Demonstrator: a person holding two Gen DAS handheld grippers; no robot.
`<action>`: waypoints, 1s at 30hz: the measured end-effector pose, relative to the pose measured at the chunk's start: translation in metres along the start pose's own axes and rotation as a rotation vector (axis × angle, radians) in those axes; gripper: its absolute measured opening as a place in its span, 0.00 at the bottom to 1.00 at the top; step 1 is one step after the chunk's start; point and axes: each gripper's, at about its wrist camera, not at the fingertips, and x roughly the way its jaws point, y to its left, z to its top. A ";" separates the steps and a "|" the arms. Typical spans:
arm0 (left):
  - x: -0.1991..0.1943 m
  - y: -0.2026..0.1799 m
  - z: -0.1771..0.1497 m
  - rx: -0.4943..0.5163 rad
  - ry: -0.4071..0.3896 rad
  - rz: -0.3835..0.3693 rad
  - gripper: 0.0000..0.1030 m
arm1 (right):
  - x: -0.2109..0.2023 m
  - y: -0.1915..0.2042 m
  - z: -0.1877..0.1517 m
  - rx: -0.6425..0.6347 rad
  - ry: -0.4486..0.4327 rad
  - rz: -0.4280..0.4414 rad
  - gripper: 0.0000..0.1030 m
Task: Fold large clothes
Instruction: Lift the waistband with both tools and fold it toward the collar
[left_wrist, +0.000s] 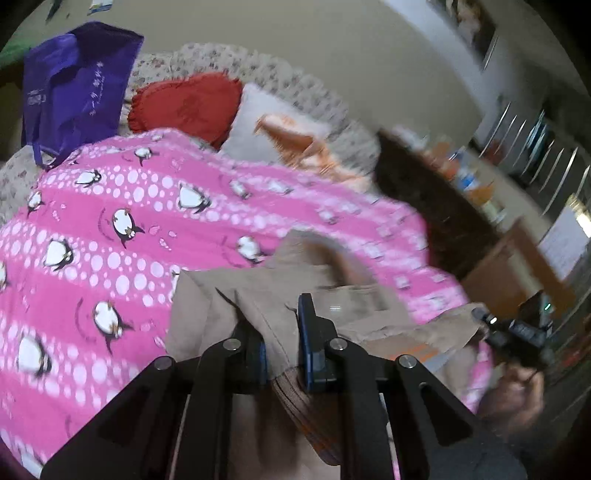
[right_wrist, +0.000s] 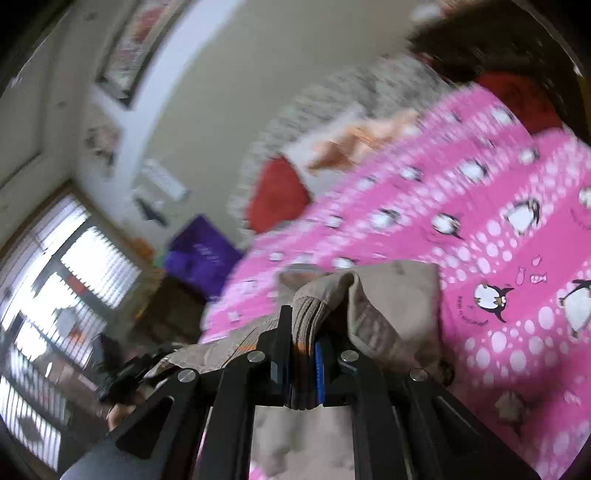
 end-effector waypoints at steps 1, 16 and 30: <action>0.013 0.004 0.000 -0.014 0.020 0.020 0.12 | 0.017 -0.010 0.003 0.029 0.016 -0.034 0.08; 0.110 0.045 -0.016 -0.037 0.136 0.131 0.27 | 0.125 -0.070 0.015 0.084 0.099 -0.247 0.11; 0.002 0.036 -0.010 0.002 0.006 0.075 0.63 | 0.032 -0.005 0.012 -0.099 0.083 -0.108 0.49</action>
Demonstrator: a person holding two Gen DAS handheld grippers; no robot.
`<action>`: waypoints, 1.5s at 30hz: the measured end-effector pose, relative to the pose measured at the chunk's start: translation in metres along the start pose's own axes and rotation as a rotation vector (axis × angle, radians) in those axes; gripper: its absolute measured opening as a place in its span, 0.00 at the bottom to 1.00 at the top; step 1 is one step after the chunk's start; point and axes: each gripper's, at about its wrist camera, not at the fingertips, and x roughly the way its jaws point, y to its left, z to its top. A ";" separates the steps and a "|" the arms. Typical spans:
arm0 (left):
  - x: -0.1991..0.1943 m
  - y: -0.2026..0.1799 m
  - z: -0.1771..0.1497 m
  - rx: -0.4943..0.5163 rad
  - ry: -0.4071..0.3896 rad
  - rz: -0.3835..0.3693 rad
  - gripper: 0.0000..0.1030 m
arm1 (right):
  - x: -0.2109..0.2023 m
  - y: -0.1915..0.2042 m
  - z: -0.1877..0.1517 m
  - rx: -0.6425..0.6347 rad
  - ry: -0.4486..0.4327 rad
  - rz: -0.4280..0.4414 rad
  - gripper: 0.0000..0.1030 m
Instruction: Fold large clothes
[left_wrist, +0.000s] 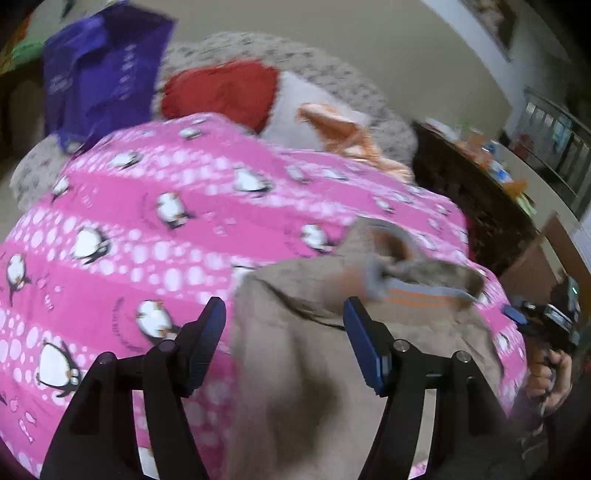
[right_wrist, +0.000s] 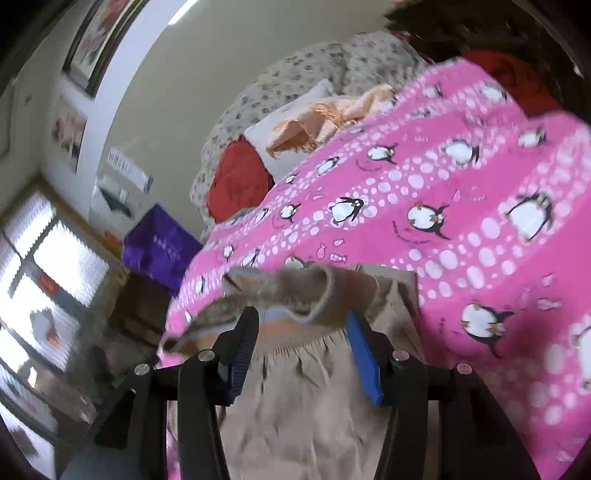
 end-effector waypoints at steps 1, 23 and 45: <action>0.003 -0.014 -0.001 0.039 0.014 -0.011 0.63 | 0.005 0.007 -0.003 -0.042 0.042 -0.050 0.41; 0.148 -0.022 0.007 0.007 0.050 0.166 0.63 | 0.149 -0.030 0.026 -0.012 0.150 -0.264 0.00; 0.140 -0.017 0.038 -0.068 0.104 0.250 0.52 | 0.110 0.022 0.041 -0.135 0.025 -0.277 0.11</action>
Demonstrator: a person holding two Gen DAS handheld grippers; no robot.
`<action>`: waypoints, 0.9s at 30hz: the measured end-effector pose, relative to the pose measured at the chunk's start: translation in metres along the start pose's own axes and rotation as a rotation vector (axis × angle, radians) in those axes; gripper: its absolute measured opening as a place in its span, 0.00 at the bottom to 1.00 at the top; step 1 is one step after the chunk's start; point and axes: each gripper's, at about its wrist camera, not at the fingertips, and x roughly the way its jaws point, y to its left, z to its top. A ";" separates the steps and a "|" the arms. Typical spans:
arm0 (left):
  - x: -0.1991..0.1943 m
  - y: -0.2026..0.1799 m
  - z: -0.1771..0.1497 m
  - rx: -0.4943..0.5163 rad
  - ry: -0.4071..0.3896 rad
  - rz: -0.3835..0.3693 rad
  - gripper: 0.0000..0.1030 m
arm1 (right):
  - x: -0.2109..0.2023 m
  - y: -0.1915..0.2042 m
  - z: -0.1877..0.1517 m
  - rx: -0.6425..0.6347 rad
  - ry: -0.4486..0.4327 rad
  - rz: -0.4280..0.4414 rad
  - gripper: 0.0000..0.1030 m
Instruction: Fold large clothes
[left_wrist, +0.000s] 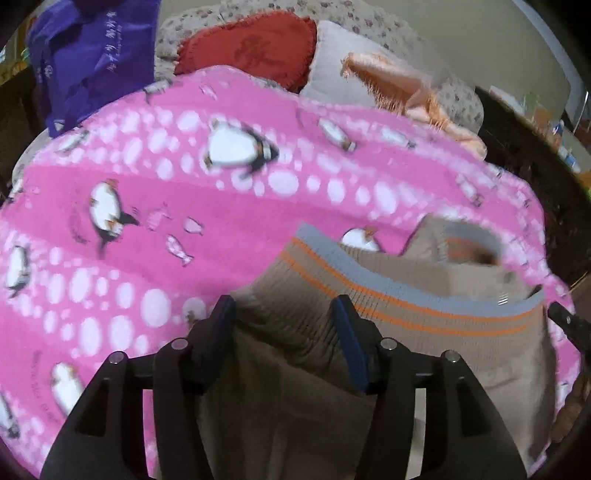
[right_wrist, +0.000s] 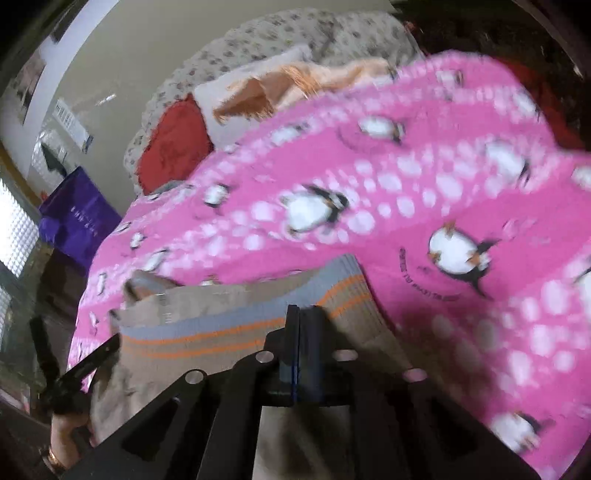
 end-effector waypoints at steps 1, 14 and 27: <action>-0.017 -0.004 -0.001 0.008 -0.028 -0.017 0.52 | -0.016 0.012 -0.003 -0.033 -0.024 0.005 0.14; -0.034 -0.065 -0.112 0.148 -0.008 0.002 0.69 | 0.017 0.095 -0.122 -0.268 0.153 -0.082 0.53; -0.048 0.018 -0.098 -0.002 0.035 0.041 0.69 | -0.050 0.029 -0.112 -0.181 0.020 -0.076 0.57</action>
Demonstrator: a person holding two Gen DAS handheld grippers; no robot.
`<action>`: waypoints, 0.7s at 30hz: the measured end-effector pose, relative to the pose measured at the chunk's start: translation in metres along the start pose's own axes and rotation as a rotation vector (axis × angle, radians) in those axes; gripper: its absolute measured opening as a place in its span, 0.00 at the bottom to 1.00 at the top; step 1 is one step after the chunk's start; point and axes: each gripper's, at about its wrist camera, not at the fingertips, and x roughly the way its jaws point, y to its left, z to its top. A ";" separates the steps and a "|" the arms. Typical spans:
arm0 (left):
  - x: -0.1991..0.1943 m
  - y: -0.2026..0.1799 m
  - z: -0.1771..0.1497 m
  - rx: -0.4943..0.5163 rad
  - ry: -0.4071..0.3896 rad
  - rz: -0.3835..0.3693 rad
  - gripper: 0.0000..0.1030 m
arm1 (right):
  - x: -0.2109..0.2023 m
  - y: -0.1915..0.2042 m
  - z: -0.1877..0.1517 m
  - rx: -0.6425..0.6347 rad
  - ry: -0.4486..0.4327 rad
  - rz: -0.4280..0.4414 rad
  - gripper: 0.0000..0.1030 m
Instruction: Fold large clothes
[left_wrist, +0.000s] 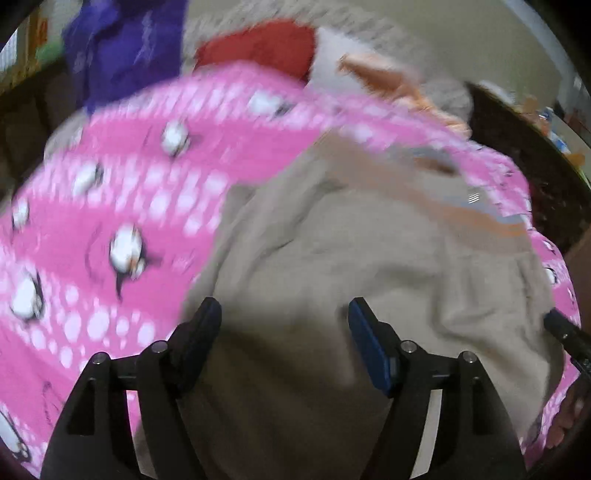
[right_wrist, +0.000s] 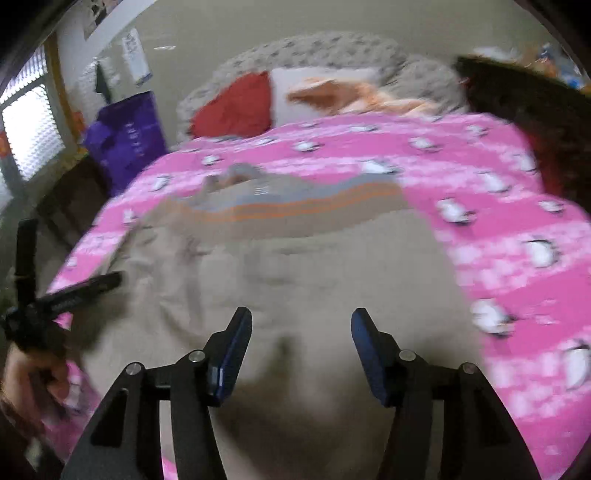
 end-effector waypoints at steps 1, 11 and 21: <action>0.004 0.002 -0.004 0.009 0.006 0.007 0.70 | 0.014 -0.012 -0.004 0.026 0.052 -0.005 0.57; -0.038 0.018 -0.021 -0.002 -0.080 0.011 0.72 | -0.016 0.003 -0.003 -0.033 0.029 0.026 0.53; -0.038 0.046 -0.053 -0.090 -0.042 -0.071 0.78 | -0.007 0.005 -0.026 -0.033 0.133 0.000 0.62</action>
